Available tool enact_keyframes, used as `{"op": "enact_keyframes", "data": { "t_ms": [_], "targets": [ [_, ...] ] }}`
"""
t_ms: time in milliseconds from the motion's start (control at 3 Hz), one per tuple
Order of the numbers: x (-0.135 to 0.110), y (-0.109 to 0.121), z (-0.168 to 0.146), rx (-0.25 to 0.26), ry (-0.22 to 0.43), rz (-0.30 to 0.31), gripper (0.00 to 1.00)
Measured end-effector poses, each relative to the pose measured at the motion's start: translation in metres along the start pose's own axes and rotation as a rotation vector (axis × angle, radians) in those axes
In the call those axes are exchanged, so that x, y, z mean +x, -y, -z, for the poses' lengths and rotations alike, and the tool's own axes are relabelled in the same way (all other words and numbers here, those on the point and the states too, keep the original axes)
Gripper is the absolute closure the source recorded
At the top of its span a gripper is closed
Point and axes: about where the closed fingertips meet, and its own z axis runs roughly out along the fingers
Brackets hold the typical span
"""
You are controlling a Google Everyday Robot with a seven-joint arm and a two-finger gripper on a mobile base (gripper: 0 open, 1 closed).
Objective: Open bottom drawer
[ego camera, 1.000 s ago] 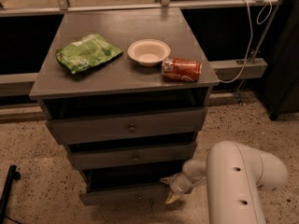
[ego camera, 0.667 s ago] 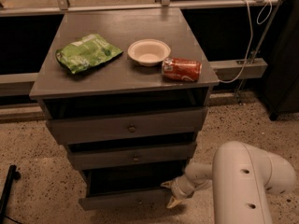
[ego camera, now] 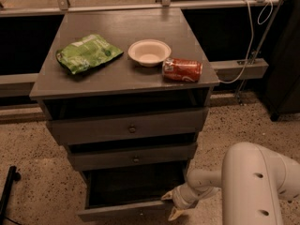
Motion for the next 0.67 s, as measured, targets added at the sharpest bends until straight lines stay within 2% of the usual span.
{"op": "enact_keyframes", "data": {
  "t_ms": [333,667],
  "targets": [
    [-0.010,-0.002,0.013,0.020,0.007,0.021,0.33],
    [-0.010,0.024,0.033,0.067,-0.039,0.039,0.36]
  ]
}}
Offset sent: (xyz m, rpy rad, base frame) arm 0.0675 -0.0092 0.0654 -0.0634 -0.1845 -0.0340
